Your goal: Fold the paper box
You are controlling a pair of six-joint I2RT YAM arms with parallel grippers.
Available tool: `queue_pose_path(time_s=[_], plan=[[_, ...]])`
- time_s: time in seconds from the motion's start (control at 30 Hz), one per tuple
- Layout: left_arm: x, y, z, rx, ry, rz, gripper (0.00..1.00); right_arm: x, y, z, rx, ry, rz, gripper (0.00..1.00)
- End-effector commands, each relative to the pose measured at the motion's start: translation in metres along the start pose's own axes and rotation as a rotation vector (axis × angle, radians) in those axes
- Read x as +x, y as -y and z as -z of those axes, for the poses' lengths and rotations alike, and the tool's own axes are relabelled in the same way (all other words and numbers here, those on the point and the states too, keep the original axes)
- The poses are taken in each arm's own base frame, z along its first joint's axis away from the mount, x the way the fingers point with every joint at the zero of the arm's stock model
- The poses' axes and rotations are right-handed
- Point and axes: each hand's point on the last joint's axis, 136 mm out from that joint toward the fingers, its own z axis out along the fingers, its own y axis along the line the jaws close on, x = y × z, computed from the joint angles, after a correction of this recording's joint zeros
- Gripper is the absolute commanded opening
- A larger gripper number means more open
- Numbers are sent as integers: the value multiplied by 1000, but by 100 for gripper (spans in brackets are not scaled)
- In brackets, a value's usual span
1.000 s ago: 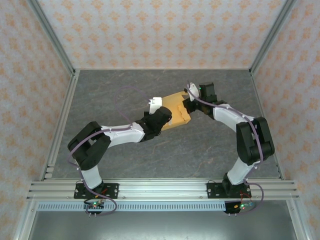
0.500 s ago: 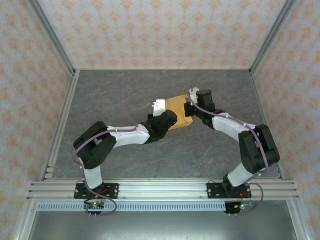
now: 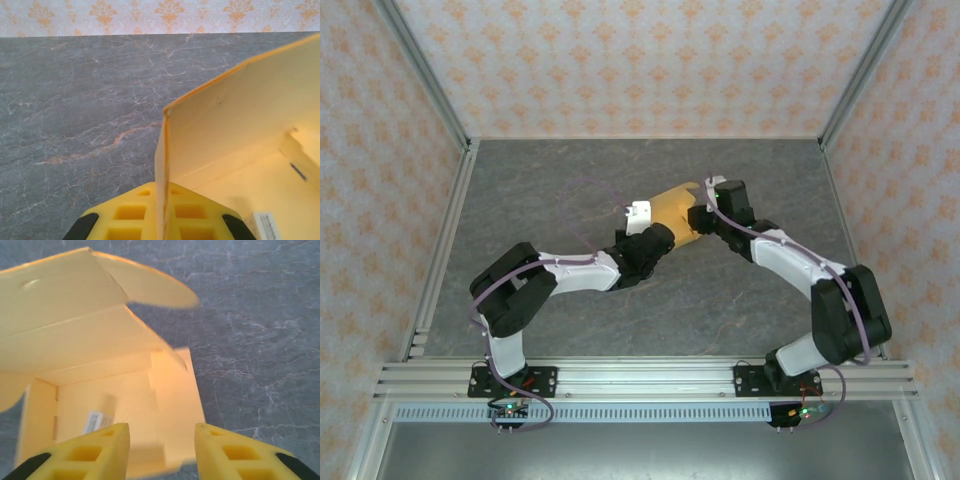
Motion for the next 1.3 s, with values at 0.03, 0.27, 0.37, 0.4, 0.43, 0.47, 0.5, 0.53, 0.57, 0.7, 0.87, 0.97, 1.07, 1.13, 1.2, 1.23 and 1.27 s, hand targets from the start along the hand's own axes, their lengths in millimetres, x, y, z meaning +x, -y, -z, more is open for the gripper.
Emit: queue_pose_path(time_s=[0.03,0.27,0.37,0.4,0.43,0.47,0.5,0.53,0.57,0.7,0.87,0.97,1.07,1.13,1.2,1.23,1.27], plan=[[-3,-16,1,-35,17,-47,0,2,6,34,7,-12,-43,49],[-8,-9,3,50,10,-62,0,8,30,34,-71,-47,-246,55],[-9,-6,3,73,2,-73,0,2,32,6,-204,-136,-341,58],[-9,-6,2,78,0,-74,0,-1,34,-5,-240,-172,-369,61],[-9,-5,2,80,-3,-77,0,-4,35,-14,-268,-187,-381,61],[-10,-6,2,80,-3,-78,0,-5,36,-24,-290,-208,-396,62],[-10,-6,2,81,-6,-82,0,-8,36,-33,-315,-227,-402,63],[-10,-7,2,82,-6,-81,0,-8,34,-41,-338,-251,-408,63],[-12,-7,3,83,-4,-77,0,-5,32,-50,-365,-284,-420,63],[-11,-7,2,87,-9,-71,0,16,34,-76,-389,-363,-466,64],[-12,-4,1,96,-16,-70,0,38,31,-80,-415,-406,-487,59],[-13,-4,1,93,-14,-70,0,46,30,-79,-425,-417,-492,52],[-13,-5,0,90,-14,-69,0,49,25,-79,-461,-428,-503,45],[-13,-5,0,91,-16,-71,0,51,24,-79,-463,-429,-502,40],[-12,-4,0,93,-18,-72,0,52,23,-78,-464,-431,-503,37],[-12,-5,0,92,-19,-72,0,53,22,-79,-461,-431,-500,35],[-12,-4,0,93,-20,-72,0,55,20,-79,-457,-436,-496,33]])
